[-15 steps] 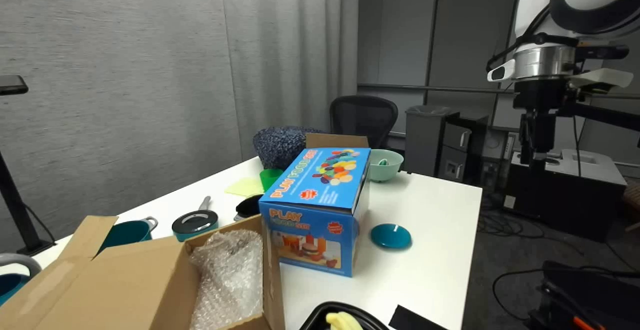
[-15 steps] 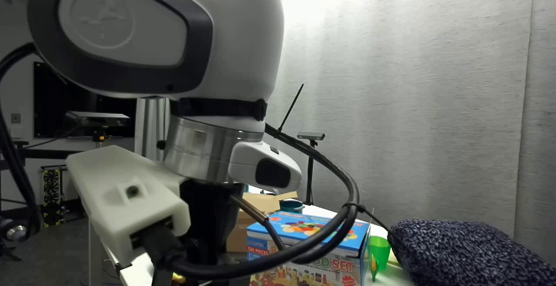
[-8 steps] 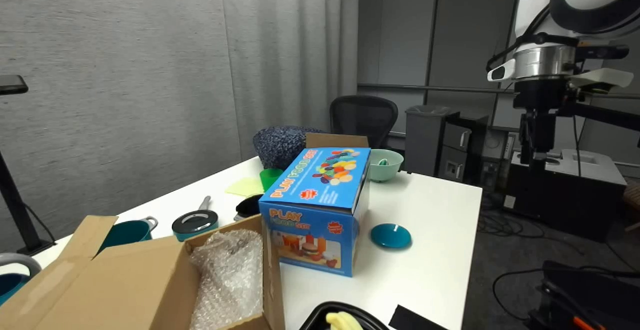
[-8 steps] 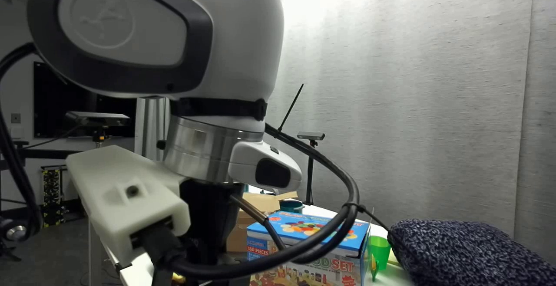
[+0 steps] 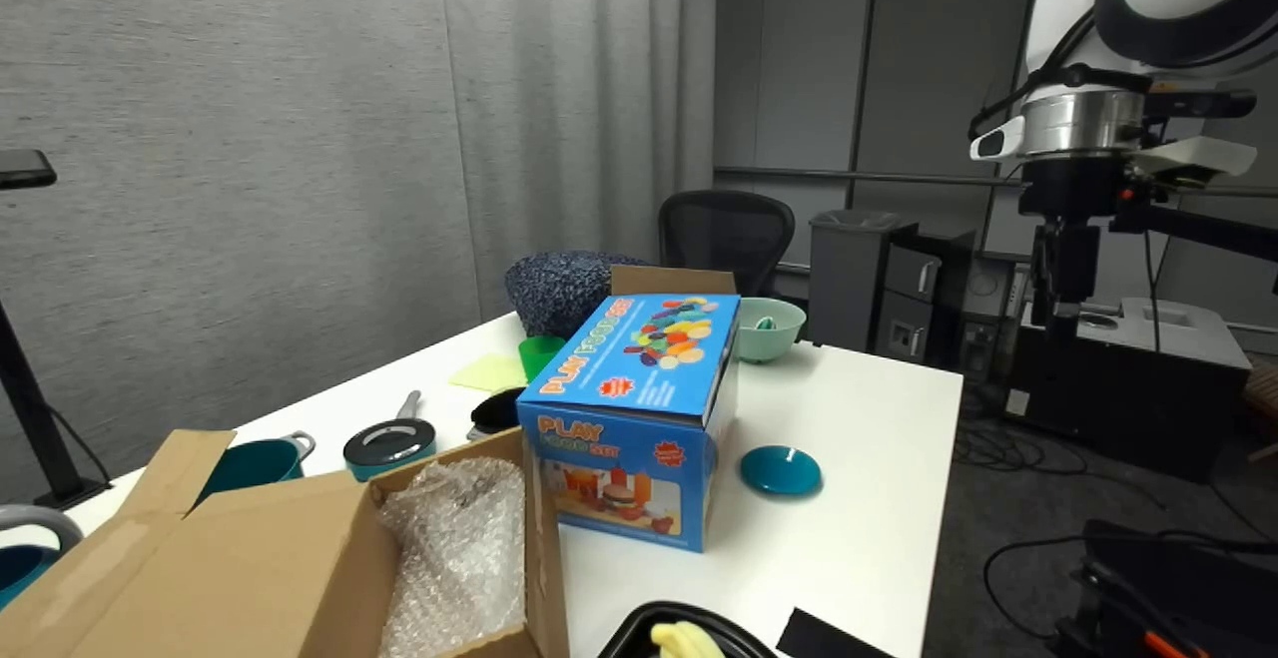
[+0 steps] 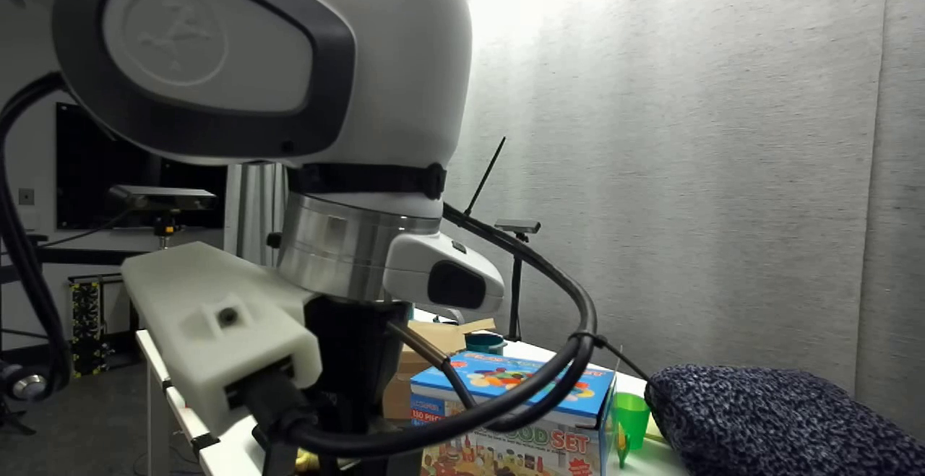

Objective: Open the blue box

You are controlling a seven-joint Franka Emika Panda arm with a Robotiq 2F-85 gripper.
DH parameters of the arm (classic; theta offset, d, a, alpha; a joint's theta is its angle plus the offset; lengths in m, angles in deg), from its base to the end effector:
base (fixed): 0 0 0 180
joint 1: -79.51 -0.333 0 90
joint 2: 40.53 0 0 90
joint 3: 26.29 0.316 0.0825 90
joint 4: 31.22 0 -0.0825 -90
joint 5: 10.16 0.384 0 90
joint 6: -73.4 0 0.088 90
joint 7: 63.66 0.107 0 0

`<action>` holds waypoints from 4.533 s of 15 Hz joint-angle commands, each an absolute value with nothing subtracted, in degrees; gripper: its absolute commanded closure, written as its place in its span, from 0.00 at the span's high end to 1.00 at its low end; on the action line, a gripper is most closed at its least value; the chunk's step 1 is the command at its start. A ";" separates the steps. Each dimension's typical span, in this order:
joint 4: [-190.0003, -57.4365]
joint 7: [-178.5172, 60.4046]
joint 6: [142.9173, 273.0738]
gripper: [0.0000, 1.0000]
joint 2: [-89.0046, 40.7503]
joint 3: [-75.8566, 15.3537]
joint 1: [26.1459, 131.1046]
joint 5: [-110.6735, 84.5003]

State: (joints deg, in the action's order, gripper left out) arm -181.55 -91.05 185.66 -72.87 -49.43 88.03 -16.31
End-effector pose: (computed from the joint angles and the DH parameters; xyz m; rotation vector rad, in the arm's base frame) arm 0.3047 -0.1904 0.4054 -2.9764 -0.0664 0.0929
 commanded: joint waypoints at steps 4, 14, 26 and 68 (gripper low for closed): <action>-179.43 -83.05 202.62 1.00 -66.20 -46.37 86.11 -3.33; -174.76 -71.64 216.36 1.00 -53.92 -39.06 85.69 1.37; -171.16 -66.68 229.19 1.00 -44.45 -38.19 84.99 7.67; -160.65 -89.80 229.43 0.00 -40.08 -30.30 84.53 36.77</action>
